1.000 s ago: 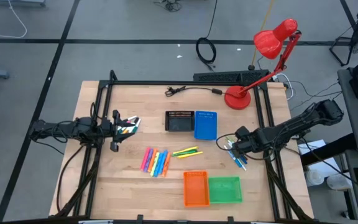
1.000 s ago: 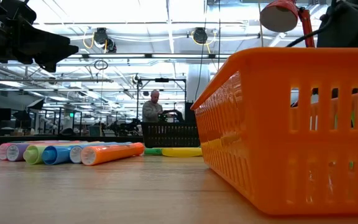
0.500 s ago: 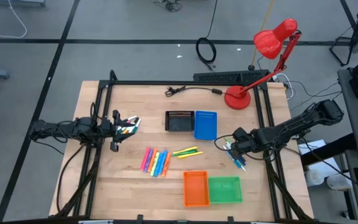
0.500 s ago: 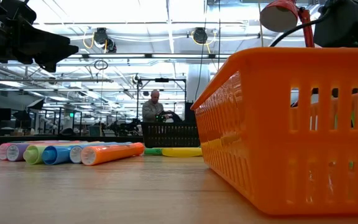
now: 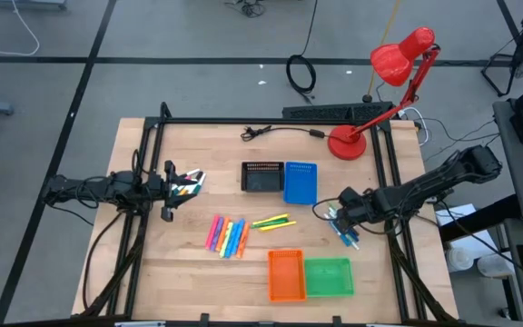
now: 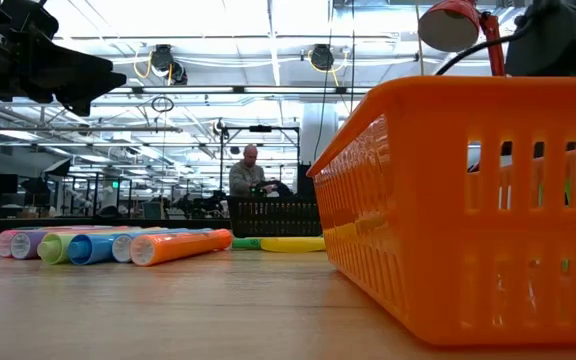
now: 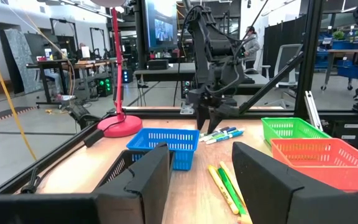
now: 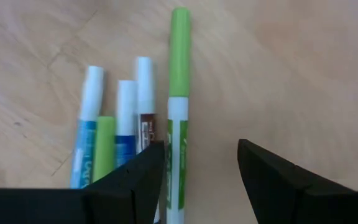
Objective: Pick & Place Markers
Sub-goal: Put the green marker pen into the blue bin, then put the brown marker pen into the blue bin
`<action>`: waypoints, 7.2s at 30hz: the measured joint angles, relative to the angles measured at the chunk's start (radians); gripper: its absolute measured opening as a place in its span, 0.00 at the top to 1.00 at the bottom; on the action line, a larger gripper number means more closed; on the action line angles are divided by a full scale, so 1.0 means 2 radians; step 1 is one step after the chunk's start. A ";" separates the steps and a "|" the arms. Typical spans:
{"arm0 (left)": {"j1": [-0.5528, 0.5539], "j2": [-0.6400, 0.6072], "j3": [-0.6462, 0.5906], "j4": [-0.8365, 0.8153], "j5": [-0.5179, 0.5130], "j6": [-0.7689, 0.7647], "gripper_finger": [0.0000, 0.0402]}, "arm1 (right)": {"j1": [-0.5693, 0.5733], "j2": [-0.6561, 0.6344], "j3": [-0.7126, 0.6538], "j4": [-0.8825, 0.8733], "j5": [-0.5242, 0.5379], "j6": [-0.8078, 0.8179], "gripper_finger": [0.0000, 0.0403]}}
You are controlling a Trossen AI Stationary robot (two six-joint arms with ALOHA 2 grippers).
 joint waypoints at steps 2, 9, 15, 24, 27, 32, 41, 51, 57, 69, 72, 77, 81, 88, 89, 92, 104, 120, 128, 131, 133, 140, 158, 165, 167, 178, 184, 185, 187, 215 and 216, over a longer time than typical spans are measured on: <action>0.000 0.000 0.000 0.000 0.000 0.000 0.55 | 0.000 0.000 -0.014 0.029 -0.004 -0.013 0.52; 0.000 0.000 0.000 0.000 0.000 0.000 0.55 | -0.002 -0.002 -0.030 0.021 -0.009 -0.008 0.52; 0.000 0.000 0.000 0.000 0.000 0.000 0.55 | -0.009 -0.001 -0.031 0.007 -0.010 -0.002 0.59; 0.000 0.000 0.000 0.000 0.000 0.000 0.55 | -0.010 -0.001 -0.031 -0.002 -0.010 -0.003 0.89; 0.000 0.000 0.000 0.000 0.000 0.000 0.55 | -0.010 0.000 -0.031 -0.003 -0.010 -0.007 0.96; 0.000 0.000 0.000 0.000 0.000 0.000 0.55 | -0.010 -0.006 -0.032 0.000 -0.009 -0.010 0.93; 0.000 0.000 0.000 0.000 0.000 0.000 0.55 | -0.010 -0.082 -0.023 0.011 0.043 -0.041 0.97; 0.000 0.000 0.000 0.000 0.000 0.000 0.55 | -0.009 -0.161 -0.019 0.031 0.146 -0.058 0.96; 0.000 0.000 0.000 0.000 0.000 0.000 0.55 | -0.008 -0.153 -0.023 0.181 0.173 -0.162 0.96; 0.000 0.000 0.000 0.000 0.000 0.000 0.55 | -0.033 -0.058 -0.076 0.571 0.239 -0.308 0.96; 0.000 0.000 0.000 0.000 0.000 0.000 0.55 | -0.044 -0.023 -0.077 0.591 0.251 -0.302 0.96; 0.000 0.000 0.000 0.000 0.000 0.000 0.55 | -0.060 0.025 -0.077 0.628 0.250 -0.298 0.96; 0.000 0.000 0.000 0.000 0.000 0.000 0.55 | -0.065 0.051 -0.077 0.644 0.250 -0.298 0.96; 0.000 0.000 0.000 0.000 0.000 0.000 0.55 | -0.065 0.072 -0.077 0.661 0.250 -0.301 0.94; 0.000 0.000 0.000 0.000 0.000 0.000 0.55 | -0.065 0.073 -0.077 0.660 0.250 -0.301 0.93; 0.000 0.000 0.000 0.000 0.000 0.000 0.55 | -0.065 0.073 -0.077 0.660 0.250 -0.302 0.89; 0.000 0.000 0.000 0.000 0.000 0.000 0.55 | -0.065 0.073 -0.077 0.660 0.250 -0.302 0.77; 0.000 0.000 0.000 0.000 0.000 0.000 0.55 | 0.058 0.014 0.029 0.476 0.210 -0.484 0.68; 0.000 0.000 0.000 0.000 0.000 0.000 0.55 | 0.117 0.022 0.130 0.112 0.247 -0.248 0.60; 0.000 0.000 0.000 0.000 0.000 0.000 0.55 | 0.121 0.021 0.130 0.017 0.211 -0.158 0.59; 0.000 0.000 0.000 0.000 0.000 0.000 0.55 | 0.121 0.021 0.126 -0.023 0.188 -0.111 0.59; 0.000 0.000 0.000 0.000 0.000 0.000 0.55 | 0.121 0.021 0.089 -0.037 0.182 -0.079 0.61; 0.000 0.000 0.000 0.000 0.000 0.000 0.55 | 0.105 0.021 0.008 0.029 0.091 -0.066 0.64; 0.000 0.000 0.000 0.000 0.000 0.000 0.55 | 0.099 0.020 -0.022 0.067 0.066 -0.067 0.64; 0.000 0.000 0.000 0.000 0.000 0.000 0.55 | 0.099 0.020 -0.028 0.073 0.061 -0.066 0.65; 0.000 0.000 0.000 0.000 0.000 0.000 0.55 | 0.099 0.020 -0.036 0.072 0.057 -0.066 0.72; 0.000 0.000 0.000 0.000 0.000 0.000 0.55 | 0.099 0.020 -0.036 0.069 0.056 -0.066 0.81; 0.000 0.000 0.000 0.000 0.000 0.000 0.55 | 0.099 0.020 -0.036 0.069 0.056 -0.066 0.82; 0.000 0.000 0.000 0.000 0.000 0.000 0.55 | 0.099 0.020 -0.036 0.068 0.056 -0.066 0.85; 0.000 0.000 0.000 0.000 0.000 0.000 0.55 | 0.098 -0.080 -0.023 0.110 0.107 -0.080 0.94; 0.000 0.000 0.000 0.000 0.000 0.000 0.55 | 0.098 -0.085 -0.023 0.126 0.113 -0.090 0.94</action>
